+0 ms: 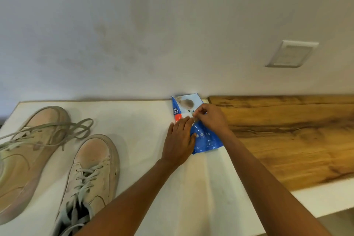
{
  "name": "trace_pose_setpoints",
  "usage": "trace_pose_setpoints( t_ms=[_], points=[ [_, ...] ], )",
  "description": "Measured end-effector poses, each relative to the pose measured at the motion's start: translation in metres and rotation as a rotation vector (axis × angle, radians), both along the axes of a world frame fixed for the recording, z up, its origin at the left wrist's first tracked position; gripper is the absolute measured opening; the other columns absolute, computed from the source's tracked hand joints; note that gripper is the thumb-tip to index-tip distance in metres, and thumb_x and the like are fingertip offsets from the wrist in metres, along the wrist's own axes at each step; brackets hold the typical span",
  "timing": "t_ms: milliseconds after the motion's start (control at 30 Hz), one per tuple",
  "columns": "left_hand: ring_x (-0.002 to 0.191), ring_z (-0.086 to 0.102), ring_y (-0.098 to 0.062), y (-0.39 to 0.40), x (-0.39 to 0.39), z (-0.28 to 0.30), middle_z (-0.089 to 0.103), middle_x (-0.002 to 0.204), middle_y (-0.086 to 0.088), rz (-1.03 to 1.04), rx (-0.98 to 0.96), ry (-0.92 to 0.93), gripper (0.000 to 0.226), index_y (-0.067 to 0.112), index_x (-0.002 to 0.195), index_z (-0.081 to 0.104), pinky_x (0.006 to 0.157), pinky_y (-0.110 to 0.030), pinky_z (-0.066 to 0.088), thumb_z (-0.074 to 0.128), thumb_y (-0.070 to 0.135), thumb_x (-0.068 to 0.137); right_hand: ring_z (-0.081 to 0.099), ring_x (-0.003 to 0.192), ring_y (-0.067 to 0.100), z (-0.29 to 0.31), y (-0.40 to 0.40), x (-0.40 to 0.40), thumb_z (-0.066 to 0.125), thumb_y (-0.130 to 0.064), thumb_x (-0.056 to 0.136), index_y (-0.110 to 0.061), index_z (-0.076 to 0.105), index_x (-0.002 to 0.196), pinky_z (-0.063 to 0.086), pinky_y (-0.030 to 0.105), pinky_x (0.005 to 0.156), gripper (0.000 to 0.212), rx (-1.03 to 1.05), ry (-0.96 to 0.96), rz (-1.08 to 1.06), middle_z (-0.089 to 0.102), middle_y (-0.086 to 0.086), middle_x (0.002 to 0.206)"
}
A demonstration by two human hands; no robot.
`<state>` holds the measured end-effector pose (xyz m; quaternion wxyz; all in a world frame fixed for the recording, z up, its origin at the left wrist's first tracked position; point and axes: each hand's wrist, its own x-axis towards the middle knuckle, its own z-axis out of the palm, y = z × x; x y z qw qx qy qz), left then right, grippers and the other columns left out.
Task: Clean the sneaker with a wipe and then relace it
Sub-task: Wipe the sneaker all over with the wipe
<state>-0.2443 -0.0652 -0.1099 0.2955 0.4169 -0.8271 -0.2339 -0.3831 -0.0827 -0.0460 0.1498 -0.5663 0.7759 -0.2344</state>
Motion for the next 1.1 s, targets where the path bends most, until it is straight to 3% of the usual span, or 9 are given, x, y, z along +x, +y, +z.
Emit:
trace_pose_setpoints(
  t_ms=[233, 300, 367, 433, 567, 633, 733, 900, 1100],
  points=[
    [0.134, 0.034, -0.015, -0.006, 0.004, 0.018, 0.041, 0.144, -0.001, -0.013, 0.001, -0.265, 0.043, 0.018, 0.138, 0.040, 0.116, -0.037, 0.011, 0.025, 0.036, 0.102, 0.055, 0.076, 0.018, 0.012, 0.010, -0.001, 0.048, -0.017, 0.095, -0.018, 0.049, 0.082, 0.046, 0.030, 0.063, 0.013, -0.149, -0.505, -0.326, 0.059, 0.007, 0.089],
    [0.124, 0.045, -0.015, -0.010, 0.002, 0.027, 0.052, 0.133, -0.002, 0.016, 0.060, -0.175, 0.040, 0.015, 0.129, 0.048, 0.113, -0.035, 0.018, 0.029, 0.036, 0.101, 0.055, 0.071, 0.015, 0.014, 0.013, 0.002, 0.049, -0.016, 0.095, -0.014, 0.051, 0.088, 0.043, 0.022, 0.055, 0.007, -0.210, -0.563, -0.338, 0.059, 0.009, 0.090],
    [0.111, 0.054, -0.016, -0.015, -0.003, 0.040, 0.057, 0.120, 0.000, 0.099, 0.180, 0.093, 0.035, 0.014, 0.122, 0.051, 0.101, -0.033, 0.039, 0.044, 0.037, 0.097, 0.054, 0.065, 0.011, 0.017, 0.016, 0.005, 0.056, -0.016, 0.092, -0.012, 0.054, 0.092, 0.040, 0.015, 0.047, 0.004, -0.268, -0.593, -0.313, 0.061, 0.008, 0.087],
    [0.103, 0.052, -0.012, -0.024, -0.008, 0.054, 0.051, 0.113, 0.006, 0.121, 0.329, 0.306, 0.039, 0.017, 0.123, 0.051, 0.087, -0.027, 0.044, 0.057, 0.036, 0.090, 0.053, 0.060, 0.009, 0.022, 0.017, 0.009, 0.061, -0.016, 0.090, -0.013, 0.056, 0.090, 0.038, 0.011, 0.042, 0.006, -0.305, -0.653, -0.266, 0.061, 0.006, 0.081],
    [0.082, 0.057, -0.014, -0.042, -0.014, 0.068, 0.060, 0.089, 0.004, 0.027, 0.466, 0.274, 0.027, 0.008, 0.094, 0.065, 0.077, -0.035, 0.048, 0.063, 0.034, 0.087, 0.060, 0.068, 0.015, 0.028, 0.017, 0.012, 0.064, -0.015, 0.088, -0.010, 0.059, 0.091, 0.054, 0.021, 0.060, 0.008, -0.367, -0.875, -0.229, 0.064, 0.006, 0.080],
    [0.077, 0.060, -0.020, -0.046, -0.014, 0.071, 0.062, 0.080, 0.001, 0.113, 0.547, 0.431, 0.021, 0.011, 0.076, 0.062, 0.074, -0.036, 0.050, 0.061, 0.027, 0.089, 0.061, 0.078, 0.014, 0.020, 0.021, 0.012, 0.061, -0.022, 0.091, -0.011, 0.058, 0.100, 0.054, 0.026, 0.072, 0.015, -0.375, -0.767, -0.228, 0.063, 0.001, 0.087],
    [0.087, 0.065, -0.029, -0.048, -0.014, 0.075, 0.065, 0.087, -0.008, 0.234, 0.761, 0.722, 0.017, 0.018, 0.078, 0.059, 0.079, -0.042, 0.055, 0.054, 0.022, 0.093, 0.056, 0.094, 0.010, 0.002, 0.036, 0.016, 0.061, -0.033, 0.089, -0.018, 0.055, 0.107, 0.049, 0.020, 0.078, 0.024, -0.267, -0.418, -0.061, 0.058, -0.004, 0.103],
    [0.061, 0.063, -0.013, -0.048, -0.009, 0.081, 0.062, 0.078, -0.004, 0.265, 0.933, 0.934, 0.014, 0.014, 0.085, 0.056, 0.050, -0.018, 0.053, 0.049, 0.018, 0.097, 0.048, 0.111, 0.014, -0.021, 0.050, 0.020, 0.059, -0.043, 0.087, -0.021, 0.054, 0.121, 0.040, 0.023, 0.086, 0.040, -0.092, 0.117, 0.031, 0.053, -0.001, 0.120],
    [0.079, 0.065, -0.022, -0.061, 0.005, 0.085, 0.064, 0.091, -0.010, 0.290, 0.825, 0.967, 0.015, 0.010, 0.090, 0.056, 0.066, -0.027, 0.056, 0.056, 0.025, 0.093, 0.041, 0.124, 0.019, -0.022, 0.044, 0.012, 0.060, -0.037, 0.088, -0.018, 0.050, 0.126, 0.040, 0.032, 0.099, 0.043, 0.052, 0.226, -0.010, 0.046, 0.004, 0.133]
  ],
)
